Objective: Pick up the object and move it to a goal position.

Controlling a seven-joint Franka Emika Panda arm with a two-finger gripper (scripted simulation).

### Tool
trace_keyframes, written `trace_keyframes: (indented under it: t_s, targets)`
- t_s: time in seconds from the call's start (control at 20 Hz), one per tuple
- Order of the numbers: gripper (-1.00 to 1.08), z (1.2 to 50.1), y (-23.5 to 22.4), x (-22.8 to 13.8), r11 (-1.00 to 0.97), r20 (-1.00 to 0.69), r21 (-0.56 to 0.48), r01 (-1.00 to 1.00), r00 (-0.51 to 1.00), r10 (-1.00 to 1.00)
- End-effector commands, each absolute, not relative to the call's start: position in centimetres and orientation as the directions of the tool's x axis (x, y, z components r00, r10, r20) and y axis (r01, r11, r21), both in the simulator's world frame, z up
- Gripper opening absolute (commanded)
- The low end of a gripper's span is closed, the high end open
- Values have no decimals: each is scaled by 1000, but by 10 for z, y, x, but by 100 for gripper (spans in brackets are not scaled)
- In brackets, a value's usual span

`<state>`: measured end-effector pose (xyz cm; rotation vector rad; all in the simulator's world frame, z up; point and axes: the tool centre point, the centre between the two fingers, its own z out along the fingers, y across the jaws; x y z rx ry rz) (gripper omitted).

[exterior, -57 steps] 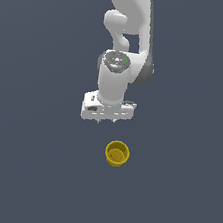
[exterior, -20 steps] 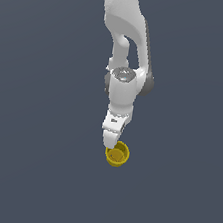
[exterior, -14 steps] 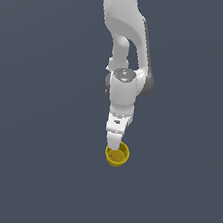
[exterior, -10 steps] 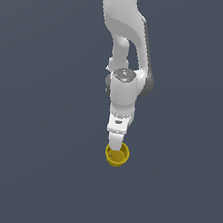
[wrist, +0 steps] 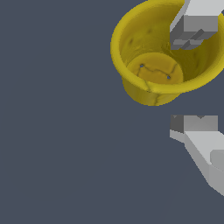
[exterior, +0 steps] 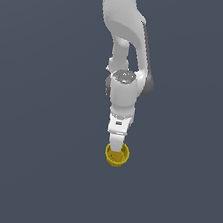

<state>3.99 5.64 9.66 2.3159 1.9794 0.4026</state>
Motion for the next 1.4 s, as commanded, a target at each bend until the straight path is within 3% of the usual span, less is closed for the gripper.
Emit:
trace_keyframes:
  t_s: [0.0,0.35,0.4,1.35]
  targets:
    - [28,90,58,41,-167,153,220,961,135,979]
    - [28,74,59,44,-164,152,221,961,133,979]
    - [-100,74,59,44,-164,152,221,961,133,979]
    - [-100,90,66,35,-164,151,223,961,133,980]
